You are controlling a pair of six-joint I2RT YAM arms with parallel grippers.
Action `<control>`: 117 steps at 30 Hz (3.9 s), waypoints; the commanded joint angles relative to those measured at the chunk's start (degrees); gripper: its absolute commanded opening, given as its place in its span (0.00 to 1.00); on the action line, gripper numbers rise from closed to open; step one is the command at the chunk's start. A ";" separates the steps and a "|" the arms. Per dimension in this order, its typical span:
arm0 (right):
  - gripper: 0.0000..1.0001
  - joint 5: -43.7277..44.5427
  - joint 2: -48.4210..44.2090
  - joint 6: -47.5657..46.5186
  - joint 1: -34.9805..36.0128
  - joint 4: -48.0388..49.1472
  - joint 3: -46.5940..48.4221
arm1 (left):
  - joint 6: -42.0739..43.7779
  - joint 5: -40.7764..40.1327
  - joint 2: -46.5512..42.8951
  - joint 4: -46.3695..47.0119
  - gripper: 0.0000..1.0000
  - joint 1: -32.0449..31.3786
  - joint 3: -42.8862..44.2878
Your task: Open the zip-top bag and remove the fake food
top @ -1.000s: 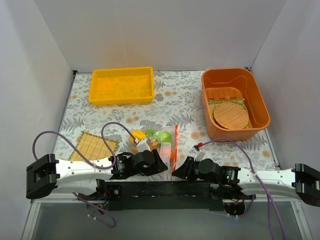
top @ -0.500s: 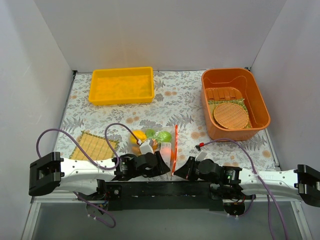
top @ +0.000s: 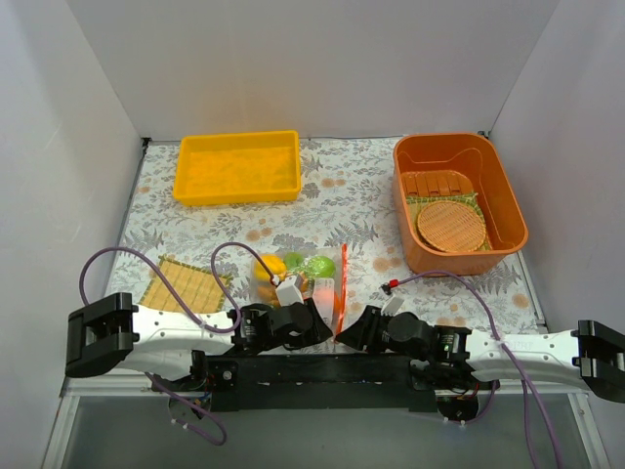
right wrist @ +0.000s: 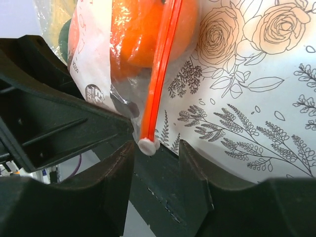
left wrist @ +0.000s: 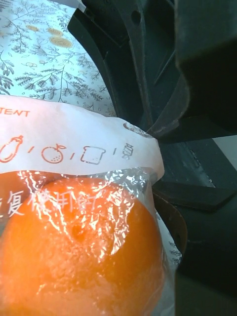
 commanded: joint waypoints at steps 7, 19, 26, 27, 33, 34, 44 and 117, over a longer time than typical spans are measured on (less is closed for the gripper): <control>0.49 3.88 1.09 -0.44 0.92 4.85 -0.91 | -9.03 -4.46 3.41 0.86 0.20 -0.33 2.40; 0.49 6.43 6.28 -3.25 2.24 12.49 -1.97 | -8.77 -2.88 2.01 1.22 0.00 -0.33 3.19; 0.49 7.84 9.53 -4.75 3.12 19.36 -2.94 | -9.12 -2.17 1.30 1.22 0.00 -0.33 3.10; 0.48 7.75 9.79 -4.66 3.21 19.27 -2.67 | -9.21 -2.26 1.21 1.30 0.00 -0.33 3.19; 0.48 8.28 10.59 -2.82 3.73 18.92 -3.29 | -9.38 -2.00 1.13 0.87 0.00 -0.33 3.19; 0.48 8.36 10.68 -2.55 3.82 18.66 -3.29 | -9.38 -1.99 1.21 0.95 0.00 -0.33 3.27; 0.44 7.93 10.23 0.35 4.26 17.87 -6.10 | -8.94 -2.08 1.65 0.08 0.00 -0.33 4.07; 0.01 13.55 -0.66 7.21 9.10 -10.79 7.44 | -24.76 -10.96 -6.70 5.00 0.35 -6.92 -5.16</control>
